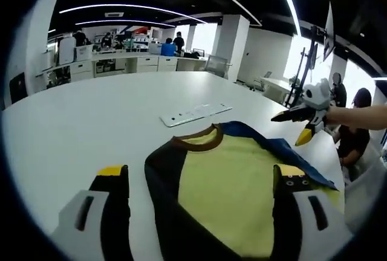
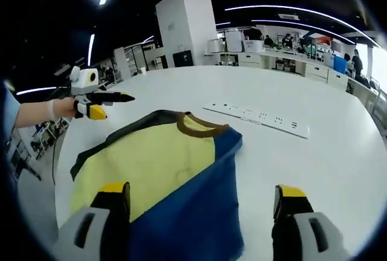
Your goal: Fold the garment on the visible template until the final outline fits inside the template.
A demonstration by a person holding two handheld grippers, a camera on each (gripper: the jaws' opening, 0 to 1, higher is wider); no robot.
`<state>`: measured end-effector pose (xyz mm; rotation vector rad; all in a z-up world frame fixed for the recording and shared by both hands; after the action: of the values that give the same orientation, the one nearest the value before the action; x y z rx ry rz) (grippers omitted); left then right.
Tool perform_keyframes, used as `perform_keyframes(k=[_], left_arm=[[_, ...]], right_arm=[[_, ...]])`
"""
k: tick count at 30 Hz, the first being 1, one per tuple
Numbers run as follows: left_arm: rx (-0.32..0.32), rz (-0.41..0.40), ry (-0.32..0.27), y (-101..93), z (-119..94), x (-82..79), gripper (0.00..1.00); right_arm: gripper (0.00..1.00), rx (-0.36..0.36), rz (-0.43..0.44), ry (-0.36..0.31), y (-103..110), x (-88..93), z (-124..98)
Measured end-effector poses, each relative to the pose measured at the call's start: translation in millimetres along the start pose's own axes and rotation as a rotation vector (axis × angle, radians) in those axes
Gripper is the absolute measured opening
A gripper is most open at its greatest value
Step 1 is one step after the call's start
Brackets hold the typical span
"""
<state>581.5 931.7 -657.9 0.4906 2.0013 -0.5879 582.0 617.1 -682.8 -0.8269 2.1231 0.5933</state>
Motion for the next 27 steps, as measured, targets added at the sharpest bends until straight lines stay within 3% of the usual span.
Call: perform_keyframes(k=[21, 27], left_arm=[[-0.011, -0.025, 0.004, -41.6, -60, 26.2, 0.91], [-0.013, -0.026, -0.001, -50.7, -74, 31.2, 0.91]], right_arm=[[0.95, 0.036, 0.043, -0.047, 35, 26.5, -63], [0.94, 0.052, 0.034, -0.032, 41, 37.8, -83]])
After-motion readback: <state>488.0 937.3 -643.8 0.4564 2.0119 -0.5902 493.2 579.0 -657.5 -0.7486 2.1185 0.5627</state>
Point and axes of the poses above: the point that each gripper's makers call its tool centre point, and the gripper's own axes: z roughly forward along the fingers, y roughly to its left, x roughly out of its underside, the point moved 5 cm from there along -z, roughly backward along the fingers, and after that the axes turned 1 degree about -z, right-handed, at the moved point
